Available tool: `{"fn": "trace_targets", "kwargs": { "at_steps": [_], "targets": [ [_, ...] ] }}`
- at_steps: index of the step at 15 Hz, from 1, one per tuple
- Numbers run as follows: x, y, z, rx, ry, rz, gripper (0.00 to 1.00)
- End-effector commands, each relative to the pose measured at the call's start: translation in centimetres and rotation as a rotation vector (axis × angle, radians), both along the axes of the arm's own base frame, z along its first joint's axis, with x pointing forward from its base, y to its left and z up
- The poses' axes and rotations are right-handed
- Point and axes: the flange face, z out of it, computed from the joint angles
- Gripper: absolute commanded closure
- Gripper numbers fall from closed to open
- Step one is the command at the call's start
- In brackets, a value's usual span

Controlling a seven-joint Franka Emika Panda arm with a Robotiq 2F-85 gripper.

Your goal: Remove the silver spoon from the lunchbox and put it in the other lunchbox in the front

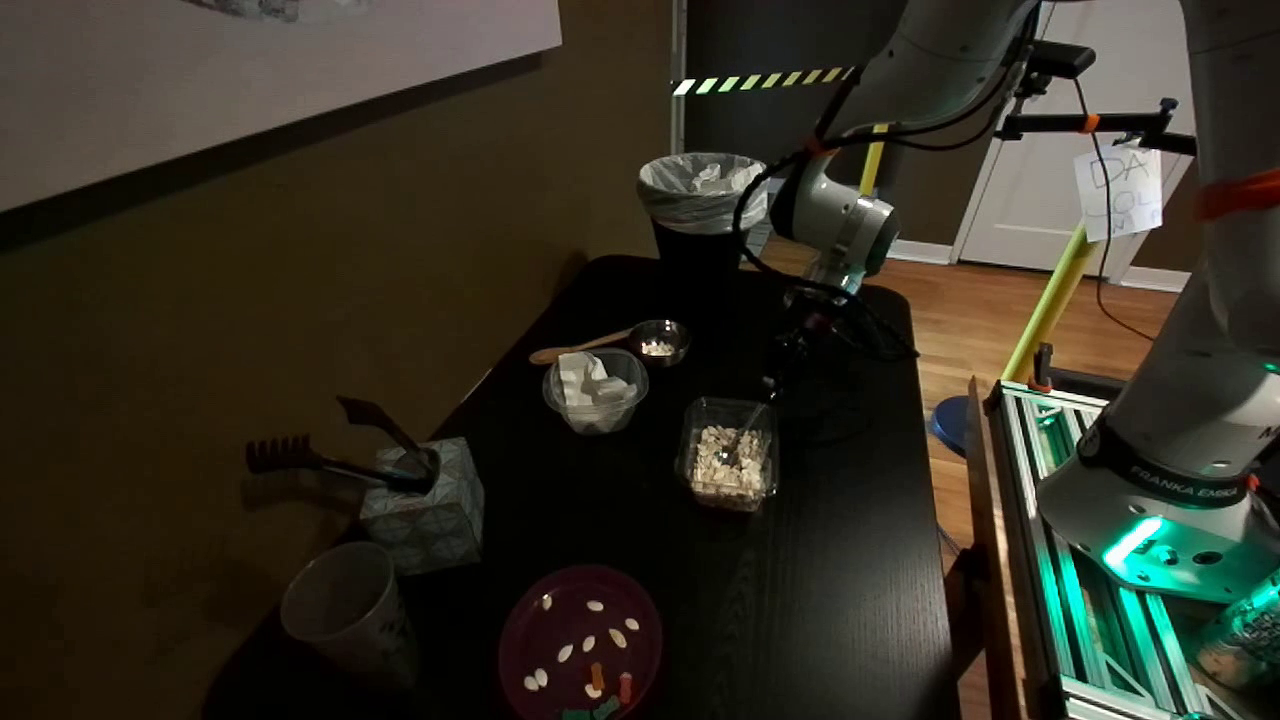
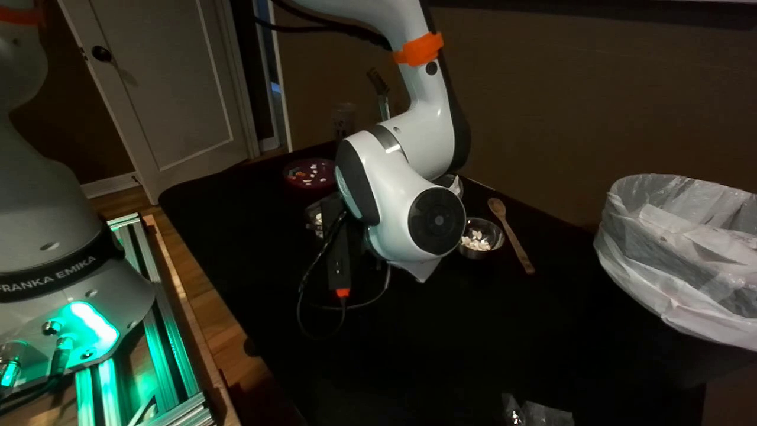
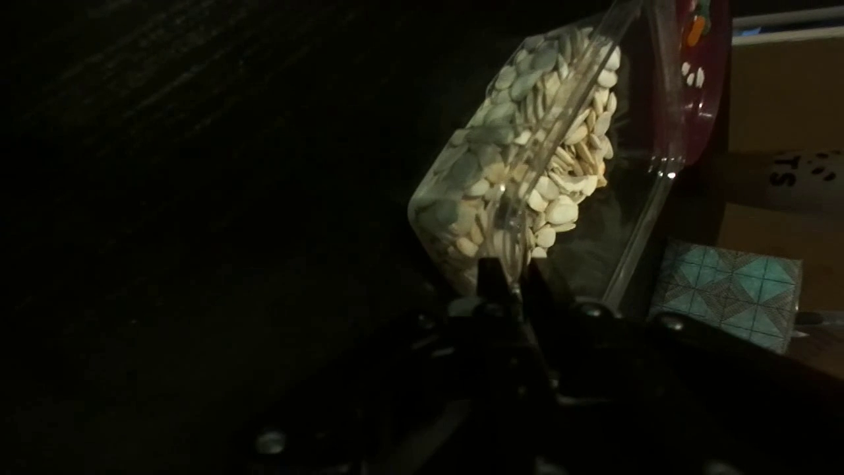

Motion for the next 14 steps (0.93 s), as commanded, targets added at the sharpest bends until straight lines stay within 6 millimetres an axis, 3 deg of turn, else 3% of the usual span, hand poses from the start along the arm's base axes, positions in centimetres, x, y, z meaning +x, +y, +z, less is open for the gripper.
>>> {"fn": "trace_targets", "kwargs": {
  "at_steps": [1,8,14],
  "targets": [
    [-0.9,-0.2,0.8,0.026,-0.038,0.007,1.0],
    [-3.2,-3.5,4.3,0.018,-0.144,-0.001,0.99],
    [-3.4,-5.9,6.1,-0.107,-0.238,-0.07,0.99]
  ]
}}
